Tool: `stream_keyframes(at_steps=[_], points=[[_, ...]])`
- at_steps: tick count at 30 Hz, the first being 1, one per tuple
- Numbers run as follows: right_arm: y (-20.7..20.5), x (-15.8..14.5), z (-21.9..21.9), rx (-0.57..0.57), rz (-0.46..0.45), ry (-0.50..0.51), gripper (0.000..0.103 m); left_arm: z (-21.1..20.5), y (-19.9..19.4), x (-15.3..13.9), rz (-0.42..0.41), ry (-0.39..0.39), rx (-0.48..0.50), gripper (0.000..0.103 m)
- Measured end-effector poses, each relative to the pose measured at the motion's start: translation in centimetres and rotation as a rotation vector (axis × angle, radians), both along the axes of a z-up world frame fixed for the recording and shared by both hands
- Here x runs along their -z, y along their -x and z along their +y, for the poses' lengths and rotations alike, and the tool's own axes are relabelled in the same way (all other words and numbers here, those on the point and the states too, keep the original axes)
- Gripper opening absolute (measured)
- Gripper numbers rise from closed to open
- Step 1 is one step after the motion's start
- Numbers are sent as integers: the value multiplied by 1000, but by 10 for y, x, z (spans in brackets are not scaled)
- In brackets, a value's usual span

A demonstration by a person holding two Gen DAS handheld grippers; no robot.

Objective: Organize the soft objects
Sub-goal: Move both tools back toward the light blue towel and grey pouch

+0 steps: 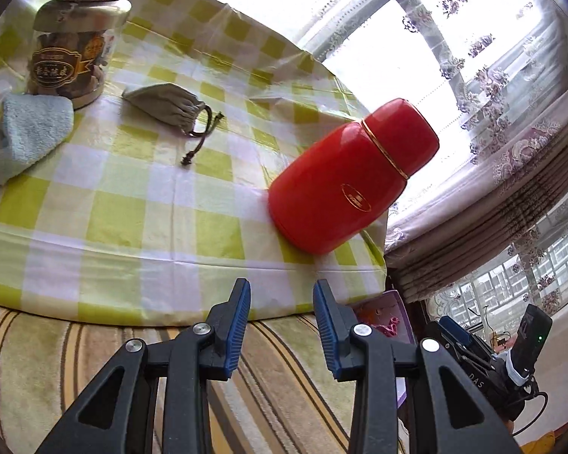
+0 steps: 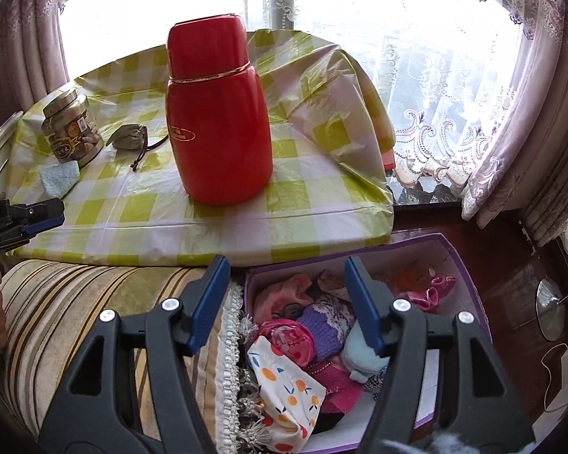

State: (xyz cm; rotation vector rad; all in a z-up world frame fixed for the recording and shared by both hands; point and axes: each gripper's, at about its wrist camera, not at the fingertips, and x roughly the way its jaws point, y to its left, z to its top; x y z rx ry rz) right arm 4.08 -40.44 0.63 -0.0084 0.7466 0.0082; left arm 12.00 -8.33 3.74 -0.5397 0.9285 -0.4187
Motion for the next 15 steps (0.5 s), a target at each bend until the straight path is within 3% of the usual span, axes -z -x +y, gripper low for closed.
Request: stream_keyframes(at_steps=[6,10,15], points=[[-13,2,43,-104,20,18,66,51,-13,6,24,-27,-120,36],[-24,-3,74,-185,20,27,66,83,-22,6,35,-45,-214,50],[-40,-9,113,-282,7,44,68,122,-36,3,43,-73,-318,54]])
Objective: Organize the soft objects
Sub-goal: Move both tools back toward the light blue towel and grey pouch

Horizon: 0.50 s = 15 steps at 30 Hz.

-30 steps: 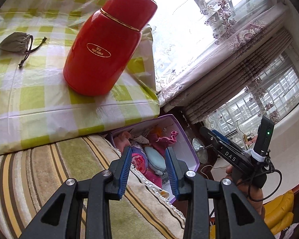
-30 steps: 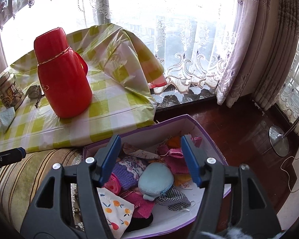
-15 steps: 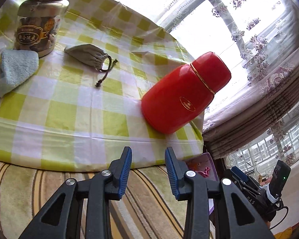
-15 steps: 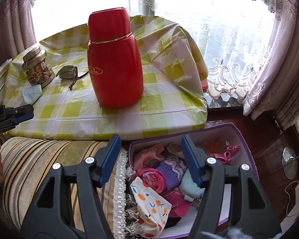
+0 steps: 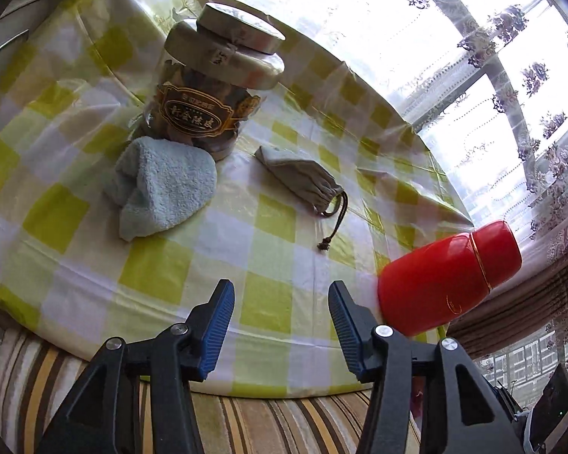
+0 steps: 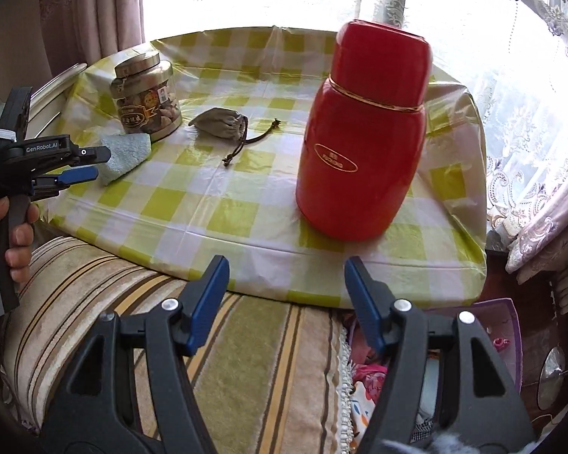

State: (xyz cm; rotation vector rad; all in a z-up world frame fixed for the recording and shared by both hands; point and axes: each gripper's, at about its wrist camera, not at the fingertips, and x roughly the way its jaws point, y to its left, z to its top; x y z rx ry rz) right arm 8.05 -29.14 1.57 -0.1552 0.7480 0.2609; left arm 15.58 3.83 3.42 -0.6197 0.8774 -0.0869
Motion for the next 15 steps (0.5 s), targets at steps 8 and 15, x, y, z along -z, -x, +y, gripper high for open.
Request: stream_keyframes(at_steps=[8,15], points=[[-29,-3,47,-114,-14,27,72,49,-25,-1,23,-50,-160,69],[-64,-10,74,-152,-39,25,77,68,-64,7,47,-150,-235,78]])
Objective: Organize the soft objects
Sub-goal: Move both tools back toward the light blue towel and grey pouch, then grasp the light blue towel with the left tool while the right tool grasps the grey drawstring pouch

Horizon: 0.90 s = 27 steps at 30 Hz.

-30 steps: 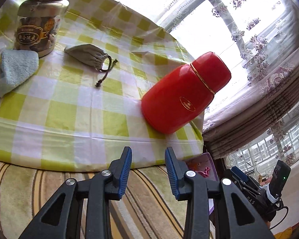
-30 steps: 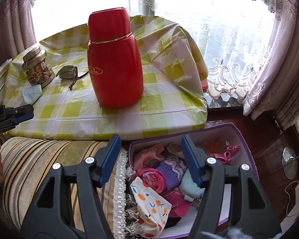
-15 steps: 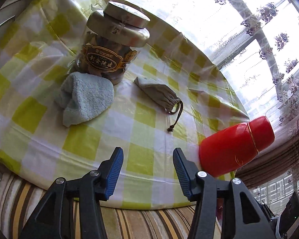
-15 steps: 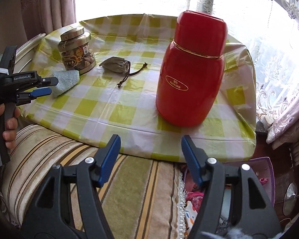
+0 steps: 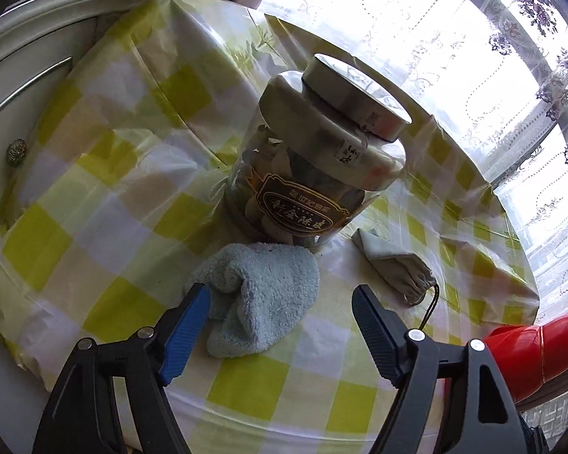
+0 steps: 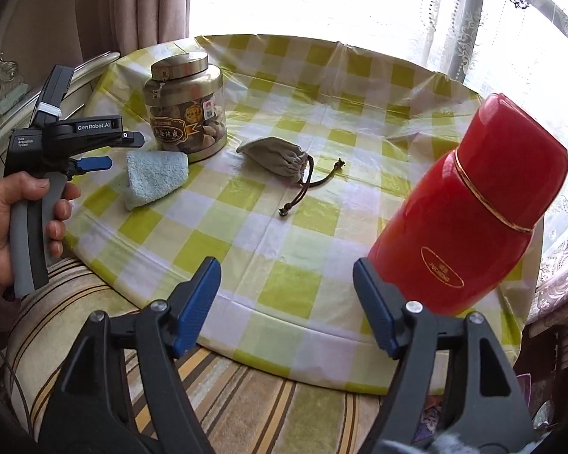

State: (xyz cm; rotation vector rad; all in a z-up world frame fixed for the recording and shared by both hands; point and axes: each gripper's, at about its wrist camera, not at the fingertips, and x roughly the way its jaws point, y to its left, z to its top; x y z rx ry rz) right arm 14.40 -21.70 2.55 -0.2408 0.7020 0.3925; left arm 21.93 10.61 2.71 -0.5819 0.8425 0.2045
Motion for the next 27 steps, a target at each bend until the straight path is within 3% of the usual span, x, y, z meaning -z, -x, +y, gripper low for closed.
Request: stream_keyframes(at_steps=[8,18,27], points=[[-49,-6,23,11,-11,-44,87,4,-27,35,56,-67,33,79],[-113,3,45,53,-2,-46,90,-14,-36,56,71,-140,139,78],[-155,28,72,33,9,29,91,-44,-38,62,72,-244,238,50]])
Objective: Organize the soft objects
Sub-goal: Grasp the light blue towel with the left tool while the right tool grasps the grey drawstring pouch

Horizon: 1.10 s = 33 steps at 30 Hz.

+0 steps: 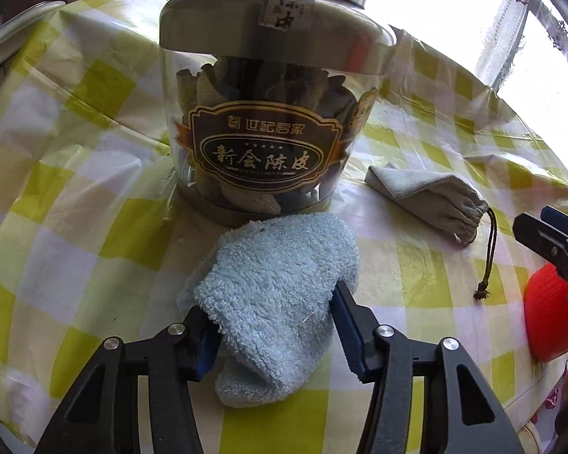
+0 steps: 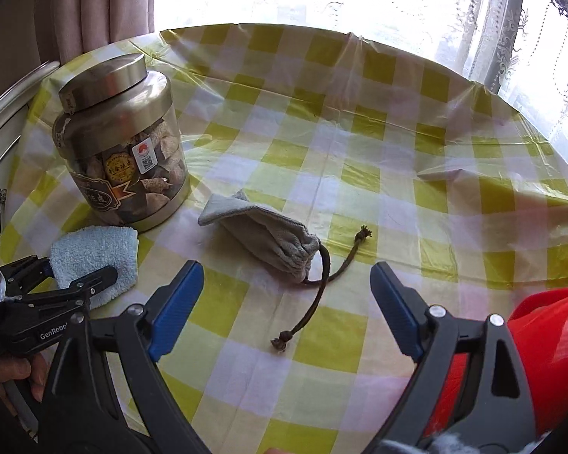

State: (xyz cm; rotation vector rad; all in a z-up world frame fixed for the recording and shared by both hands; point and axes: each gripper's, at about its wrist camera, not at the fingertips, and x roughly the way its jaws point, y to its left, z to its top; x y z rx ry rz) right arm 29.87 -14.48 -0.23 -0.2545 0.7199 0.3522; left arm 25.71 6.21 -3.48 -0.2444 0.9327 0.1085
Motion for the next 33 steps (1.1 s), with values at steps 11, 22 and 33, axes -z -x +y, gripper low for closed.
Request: stream_keyframes(at_steps=[11,22,33], points=[[-44,31,40,-102,-37,202,91,-16,8,1,-26,60,46,33],[-66,64,48,-133,52,200,80,-14,15,-6,-73,109,66,32],[-50,62,46,-168,97,85,28,-13,19,-10,-91,106,58,32]])
